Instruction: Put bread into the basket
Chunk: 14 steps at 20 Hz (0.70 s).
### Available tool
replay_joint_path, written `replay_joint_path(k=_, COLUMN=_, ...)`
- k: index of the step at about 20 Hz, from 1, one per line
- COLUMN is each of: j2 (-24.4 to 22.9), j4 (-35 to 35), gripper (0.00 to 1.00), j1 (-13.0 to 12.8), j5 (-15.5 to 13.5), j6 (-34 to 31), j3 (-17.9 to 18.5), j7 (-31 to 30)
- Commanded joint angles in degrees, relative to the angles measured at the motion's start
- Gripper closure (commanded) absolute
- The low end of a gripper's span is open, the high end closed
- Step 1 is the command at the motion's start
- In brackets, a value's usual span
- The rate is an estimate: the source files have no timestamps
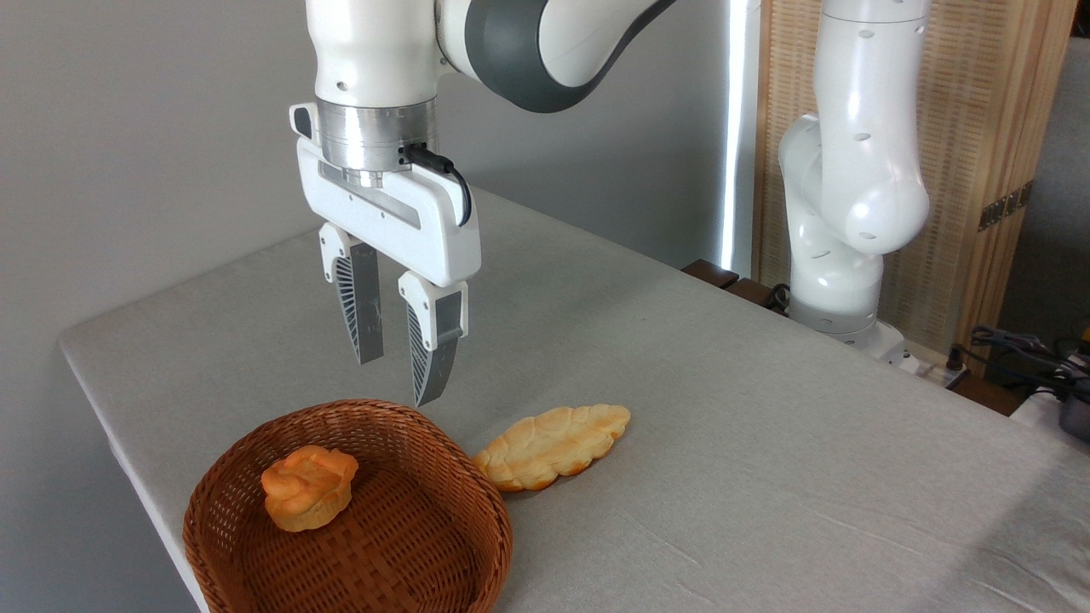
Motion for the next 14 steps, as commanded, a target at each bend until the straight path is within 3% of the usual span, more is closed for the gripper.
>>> replay_joint_path(k=1, j2=0.97, j4=0.85, gripper=0.0, j1=-0.3, j5=-0.45, j6=-0.1, j3=0.18, j7=0.31)
replay_joint_path(k=14, j2=1.15, j4=3.48, gripper=0.0, j1=-0.3, j5=0.07, j6=-0.54, j3=0.18, j7=0.92)
